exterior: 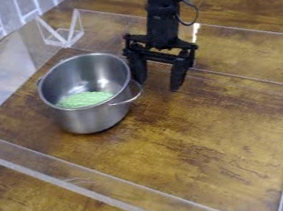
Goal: Put the green object in the silver pot
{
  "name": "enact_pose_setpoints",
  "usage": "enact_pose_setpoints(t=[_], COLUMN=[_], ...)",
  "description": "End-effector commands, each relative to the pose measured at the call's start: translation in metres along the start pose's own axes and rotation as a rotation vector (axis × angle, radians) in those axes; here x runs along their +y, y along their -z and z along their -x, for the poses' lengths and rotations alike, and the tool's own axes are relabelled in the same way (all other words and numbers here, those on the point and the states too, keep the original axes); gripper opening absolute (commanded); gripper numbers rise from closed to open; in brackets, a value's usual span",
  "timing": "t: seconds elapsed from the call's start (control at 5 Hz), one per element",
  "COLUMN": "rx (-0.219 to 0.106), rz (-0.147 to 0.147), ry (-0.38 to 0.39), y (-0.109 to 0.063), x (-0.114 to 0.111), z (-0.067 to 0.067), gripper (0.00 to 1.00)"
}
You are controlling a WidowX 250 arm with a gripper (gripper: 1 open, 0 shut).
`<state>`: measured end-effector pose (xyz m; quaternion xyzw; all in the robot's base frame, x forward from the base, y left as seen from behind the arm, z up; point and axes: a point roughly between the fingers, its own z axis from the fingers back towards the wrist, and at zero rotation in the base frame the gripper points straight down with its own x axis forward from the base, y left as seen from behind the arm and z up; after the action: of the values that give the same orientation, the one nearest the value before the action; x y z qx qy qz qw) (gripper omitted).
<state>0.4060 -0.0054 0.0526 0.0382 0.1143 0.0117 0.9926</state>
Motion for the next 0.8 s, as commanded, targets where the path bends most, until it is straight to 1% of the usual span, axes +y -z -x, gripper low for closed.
enact_pose_setpoints(t=[0.0,0.2,0.4,0.6], rx=[-0.136,-0.159,-0.167,-0.171], rz=[0.019,0.03,0.027,0.025], ry=[0.012,0.052,0.089,0.11], y=[-0.071,-0.079,-0.083,-0.089], x=[0.025,0.024,0.021,0.011], z=[0.004,0.011,0.02,0.022], gripper=[1.0,1.0,1.0,1.0])
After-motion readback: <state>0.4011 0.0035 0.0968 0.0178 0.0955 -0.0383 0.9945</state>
